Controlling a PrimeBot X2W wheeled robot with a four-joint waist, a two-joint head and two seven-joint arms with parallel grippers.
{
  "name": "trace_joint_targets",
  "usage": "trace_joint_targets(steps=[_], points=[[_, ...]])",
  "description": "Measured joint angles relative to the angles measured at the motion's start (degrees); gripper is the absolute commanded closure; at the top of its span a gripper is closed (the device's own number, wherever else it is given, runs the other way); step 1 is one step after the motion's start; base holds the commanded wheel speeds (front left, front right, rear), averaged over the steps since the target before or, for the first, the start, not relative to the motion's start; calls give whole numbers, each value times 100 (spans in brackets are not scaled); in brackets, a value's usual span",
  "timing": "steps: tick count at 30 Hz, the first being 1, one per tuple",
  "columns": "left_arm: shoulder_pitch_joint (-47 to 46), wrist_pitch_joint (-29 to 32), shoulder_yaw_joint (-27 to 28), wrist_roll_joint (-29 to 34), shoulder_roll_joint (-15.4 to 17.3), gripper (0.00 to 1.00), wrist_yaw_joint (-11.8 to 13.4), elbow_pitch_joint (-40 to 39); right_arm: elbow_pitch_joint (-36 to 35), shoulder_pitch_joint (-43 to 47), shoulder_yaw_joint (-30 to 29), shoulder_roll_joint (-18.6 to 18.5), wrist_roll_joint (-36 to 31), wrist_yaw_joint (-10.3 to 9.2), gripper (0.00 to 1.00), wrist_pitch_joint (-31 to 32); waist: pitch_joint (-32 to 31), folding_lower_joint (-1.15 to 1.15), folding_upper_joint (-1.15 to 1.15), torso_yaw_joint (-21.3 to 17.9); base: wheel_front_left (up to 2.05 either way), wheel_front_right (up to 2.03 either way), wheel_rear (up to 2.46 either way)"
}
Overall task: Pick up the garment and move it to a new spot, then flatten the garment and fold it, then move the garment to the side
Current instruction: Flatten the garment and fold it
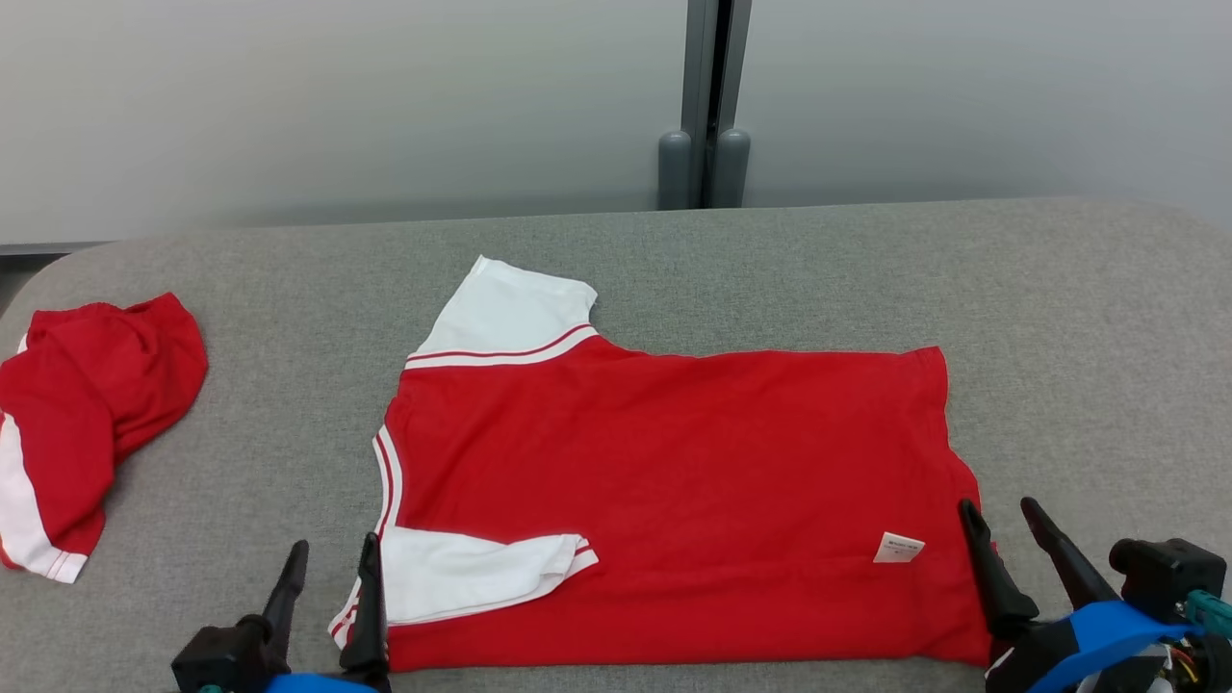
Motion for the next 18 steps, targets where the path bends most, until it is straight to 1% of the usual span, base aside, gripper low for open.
trace_joint_targets(steps=[4,9,13,18], points=[[-142,-16,300,333,-38,0,7,-324,30,-182,34,55,-127,0,0,-407,-83,0,0,-13,0,0,0],[-192,-18,717,750,-183,0,-19,-736,102,-350,40,140,-326,0,0,-894,-182,0,0,-47,0,0,0],[-185,-18,966,1031,-216,0,-105,-835,143,-447,33,294,-390,0,0,-1067,-274,0,0,-89,0,0,0],[-158,-18,1227,1292,-280,0,-230,-870,125,-505,69,352,-549,0,0,-1194,-382,0,0,-120,0,0,0]])
